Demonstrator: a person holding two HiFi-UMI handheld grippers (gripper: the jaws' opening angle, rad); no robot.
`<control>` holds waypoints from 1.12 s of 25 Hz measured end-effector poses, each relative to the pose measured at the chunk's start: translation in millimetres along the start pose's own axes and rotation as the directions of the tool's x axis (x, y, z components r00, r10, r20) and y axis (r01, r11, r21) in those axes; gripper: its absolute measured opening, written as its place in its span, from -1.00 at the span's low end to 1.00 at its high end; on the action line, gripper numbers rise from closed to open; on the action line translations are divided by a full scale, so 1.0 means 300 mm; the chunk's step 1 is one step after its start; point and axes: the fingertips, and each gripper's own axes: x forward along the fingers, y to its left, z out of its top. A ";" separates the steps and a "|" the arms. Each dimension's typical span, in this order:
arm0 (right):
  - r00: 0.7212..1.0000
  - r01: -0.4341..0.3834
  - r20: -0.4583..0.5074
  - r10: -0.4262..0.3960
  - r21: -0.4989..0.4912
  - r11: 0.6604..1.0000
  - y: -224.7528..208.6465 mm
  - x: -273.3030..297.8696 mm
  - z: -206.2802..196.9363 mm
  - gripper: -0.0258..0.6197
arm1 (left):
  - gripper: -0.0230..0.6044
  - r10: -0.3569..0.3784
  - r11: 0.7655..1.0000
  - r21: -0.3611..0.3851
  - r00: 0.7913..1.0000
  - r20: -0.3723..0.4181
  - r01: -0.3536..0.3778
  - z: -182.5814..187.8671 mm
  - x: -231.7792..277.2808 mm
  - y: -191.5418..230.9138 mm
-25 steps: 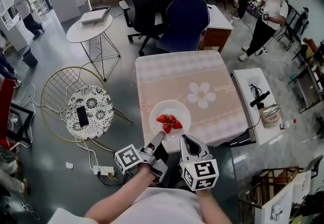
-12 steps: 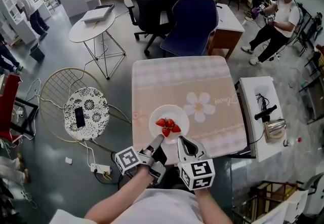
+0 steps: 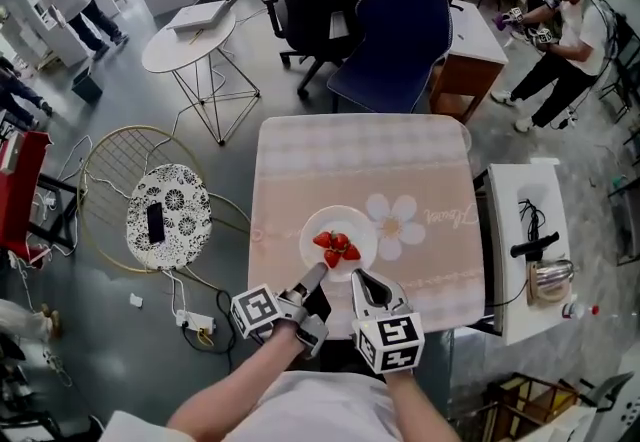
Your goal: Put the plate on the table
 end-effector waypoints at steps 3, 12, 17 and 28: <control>1.000 -0.020 -0.017 0.020 0.004 1.000 -0.048 0.024 -0.008 -0.91 | -0.88 0.015 1.000 0.002 1.000 0.012 -0.015 0.001 0.045 0.023; 0.995 -0.078 -0.061 0.078 0.006 0.997 -0.138 0.079 -0.050 -0.91 | -0.88 0.081 0.997 -0.009 0.996 0.039 -0.081 -0.013 0.148 0.133; 0.992 -0.090 -0.084 0.091 0.013 0.996 -0.178 0.092 -0.074 -0.91 | -0.88 0.125 0.992 -0.001 0.992 0.034 -0.125 -0.030 0.197 0.185; 0.988 -0.099 -0.114 0.101 0.026 0.995 -0.210 0.134 -0.109 -0.91 | -0.88 0.205 0.979 0.006 0.979 0.012 -0.205 -0.020 0.247 0.274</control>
